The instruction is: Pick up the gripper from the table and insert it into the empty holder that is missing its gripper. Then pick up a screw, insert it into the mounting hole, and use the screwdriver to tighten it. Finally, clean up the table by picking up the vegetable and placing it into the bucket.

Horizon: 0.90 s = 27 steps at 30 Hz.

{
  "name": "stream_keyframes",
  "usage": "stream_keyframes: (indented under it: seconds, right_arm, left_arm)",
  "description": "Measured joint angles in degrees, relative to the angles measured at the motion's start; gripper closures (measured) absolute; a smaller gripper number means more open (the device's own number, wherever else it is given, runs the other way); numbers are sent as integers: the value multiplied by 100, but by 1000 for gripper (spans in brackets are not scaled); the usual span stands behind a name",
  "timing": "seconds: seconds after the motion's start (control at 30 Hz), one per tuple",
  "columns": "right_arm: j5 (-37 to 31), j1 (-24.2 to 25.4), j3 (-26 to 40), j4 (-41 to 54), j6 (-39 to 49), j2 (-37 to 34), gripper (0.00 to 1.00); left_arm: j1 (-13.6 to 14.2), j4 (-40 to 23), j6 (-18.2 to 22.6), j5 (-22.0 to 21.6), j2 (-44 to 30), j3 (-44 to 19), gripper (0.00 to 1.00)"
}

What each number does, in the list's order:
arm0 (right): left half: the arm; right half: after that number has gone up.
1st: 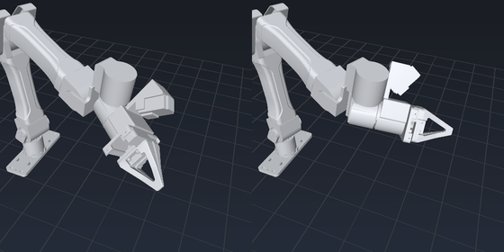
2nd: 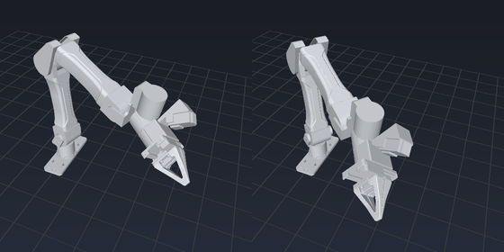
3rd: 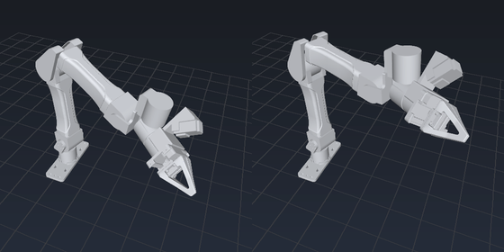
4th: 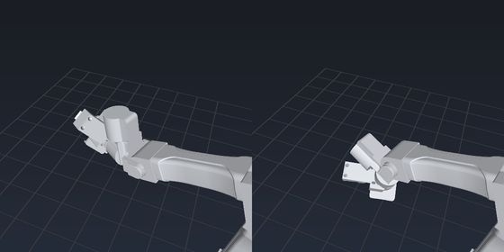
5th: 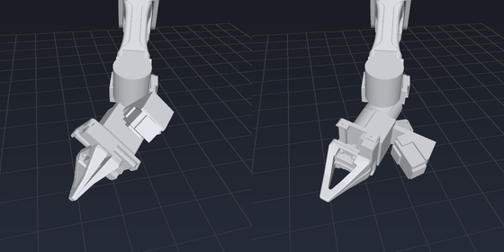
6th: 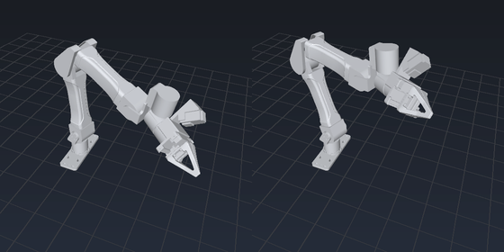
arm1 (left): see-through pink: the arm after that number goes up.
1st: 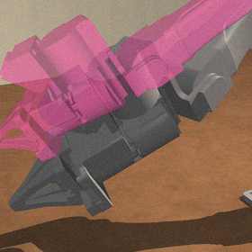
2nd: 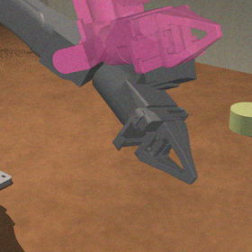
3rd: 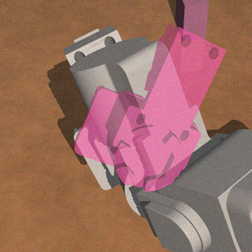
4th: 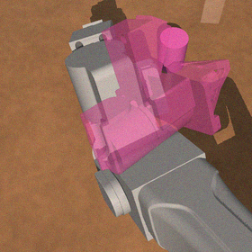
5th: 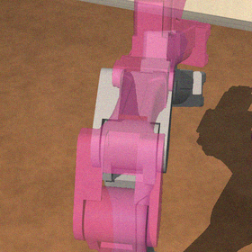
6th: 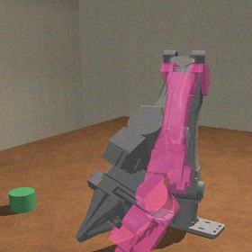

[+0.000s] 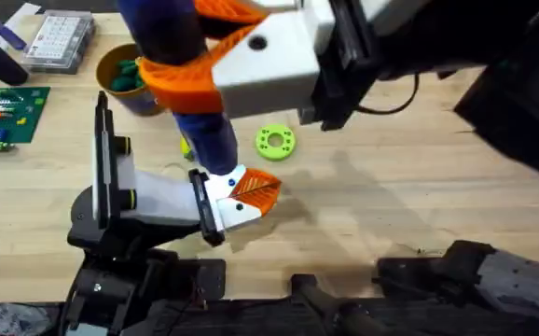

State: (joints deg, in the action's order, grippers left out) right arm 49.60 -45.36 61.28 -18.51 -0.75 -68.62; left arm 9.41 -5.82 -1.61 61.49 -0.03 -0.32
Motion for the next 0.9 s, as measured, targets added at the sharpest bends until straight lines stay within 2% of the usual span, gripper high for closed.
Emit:
stream_keyframes:
  seconds: [0.13,0.9]
  right_arm:
    - [24,0,-446,-469,-18,42,947]
    - [24,-5,-595,-462,229,42,947]
  left_arm:
    - [0,0,0,0,0,0,982]
    - [0,0,0,0,0,0,982]
